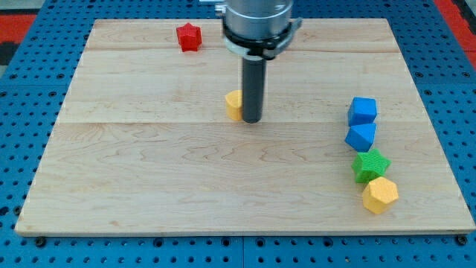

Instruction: Push the yellow heart to the bottom of the green circle

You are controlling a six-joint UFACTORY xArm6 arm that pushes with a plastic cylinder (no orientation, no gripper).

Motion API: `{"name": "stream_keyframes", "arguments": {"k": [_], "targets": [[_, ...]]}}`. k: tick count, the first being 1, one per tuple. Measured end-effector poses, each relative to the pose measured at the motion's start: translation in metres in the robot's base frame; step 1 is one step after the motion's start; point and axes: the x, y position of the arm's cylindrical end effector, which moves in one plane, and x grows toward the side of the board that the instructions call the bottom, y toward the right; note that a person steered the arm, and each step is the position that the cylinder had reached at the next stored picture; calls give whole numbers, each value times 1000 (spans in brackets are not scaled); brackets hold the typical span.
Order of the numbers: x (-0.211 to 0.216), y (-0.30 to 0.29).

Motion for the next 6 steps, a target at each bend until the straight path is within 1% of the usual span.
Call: {"name": "stream_keyframes", "arguments": {"k": [1,2,3,4,5,6], "targets": [[-23,-50],[-67,-50],[-96,-48],[-86,-87],[-105,-120],[-133,-76]]}}
